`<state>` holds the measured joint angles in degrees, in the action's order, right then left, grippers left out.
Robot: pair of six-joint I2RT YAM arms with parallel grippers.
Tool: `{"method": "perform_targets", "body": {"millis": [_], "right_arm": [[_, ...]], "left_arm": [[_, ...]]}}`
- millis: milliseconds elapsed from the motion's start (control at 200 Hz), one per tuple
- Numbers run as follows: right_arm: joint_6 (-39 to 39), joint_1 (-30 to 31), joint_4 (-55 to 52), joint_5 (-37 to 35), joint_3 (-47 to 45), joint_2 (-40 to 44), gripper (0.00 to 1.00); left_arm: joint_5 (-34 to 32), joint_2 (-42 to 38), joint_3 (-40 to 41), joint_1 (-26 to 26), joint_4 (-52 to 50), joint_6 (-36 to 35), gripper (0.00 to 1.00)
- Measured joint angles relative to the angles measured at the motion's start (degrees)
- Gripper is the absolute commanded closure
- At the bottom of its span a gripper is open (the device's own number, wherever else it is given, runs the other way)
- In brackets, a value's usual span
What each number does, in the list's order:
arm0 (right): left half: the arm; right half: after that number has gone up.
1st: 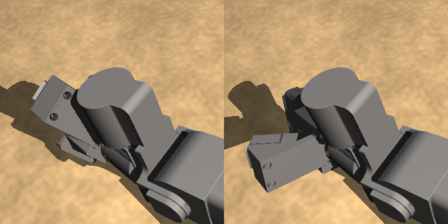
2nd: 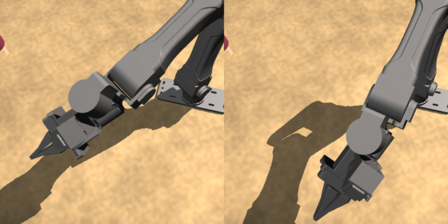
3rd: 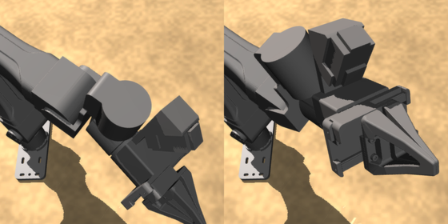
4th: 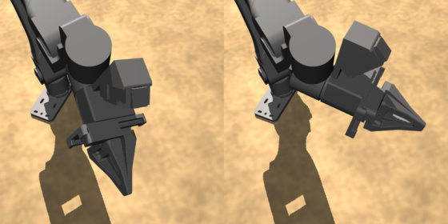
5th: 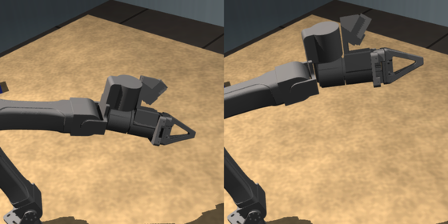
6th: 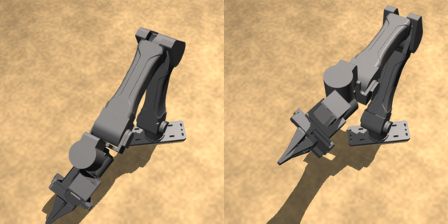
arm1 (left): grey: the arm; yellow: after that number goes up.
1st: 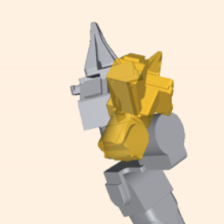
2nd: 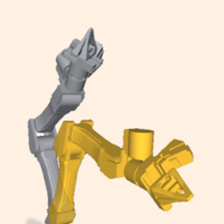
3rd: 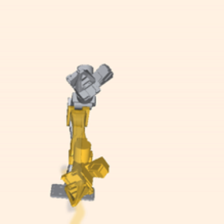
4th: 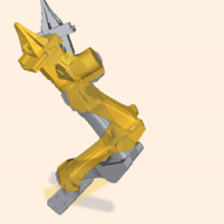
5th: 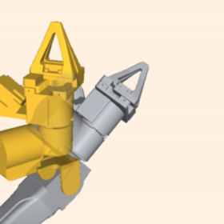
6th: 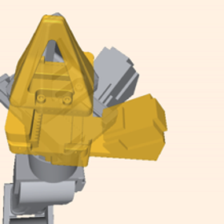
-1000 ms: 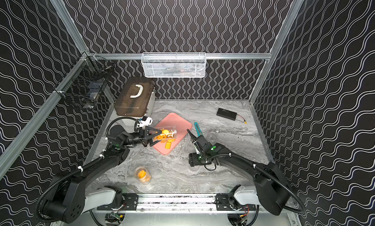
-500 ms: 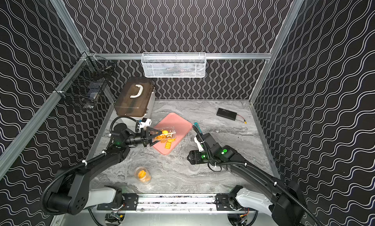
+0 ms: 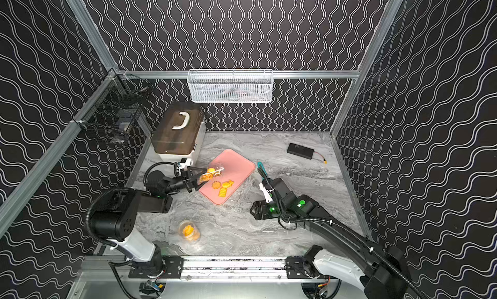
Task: Pour the cookies out of the jar
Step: Pour the cookies in the jar onto the tray.
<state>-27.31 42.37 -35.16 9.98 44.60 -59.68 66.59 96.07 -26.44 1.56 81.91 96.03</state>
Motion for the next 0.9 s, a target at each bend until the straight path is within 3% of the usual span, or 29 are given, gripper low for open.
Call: {"method": "perform_targets", "body": {"millis": [305,535,681,896], "right_arm": [[0.0,0.0,0.0,0.1,0.3,-1.4,0.22],[0.0,0.0,0.0,0.2,0.4,-1.8,0.22],[0.0,0.0,0.0,0.3,0.7,-2.1,0.22],[0.2,0.0,0.0,0.5,1.0,-2.5,0.22]], "left_arm": [[-0.8,7.1,-0.3,4.5,1.6,-0.2,0.53],[-1.0,9.6,-1.8,5.0,-1.8,-3.6,0.54],[-2.1,8.6,-3.0,5.2,-10.6,-8.4,0.54],[-3.8,3.2,-7.0,5.2,-31.2,-22.2,0.54]]}}
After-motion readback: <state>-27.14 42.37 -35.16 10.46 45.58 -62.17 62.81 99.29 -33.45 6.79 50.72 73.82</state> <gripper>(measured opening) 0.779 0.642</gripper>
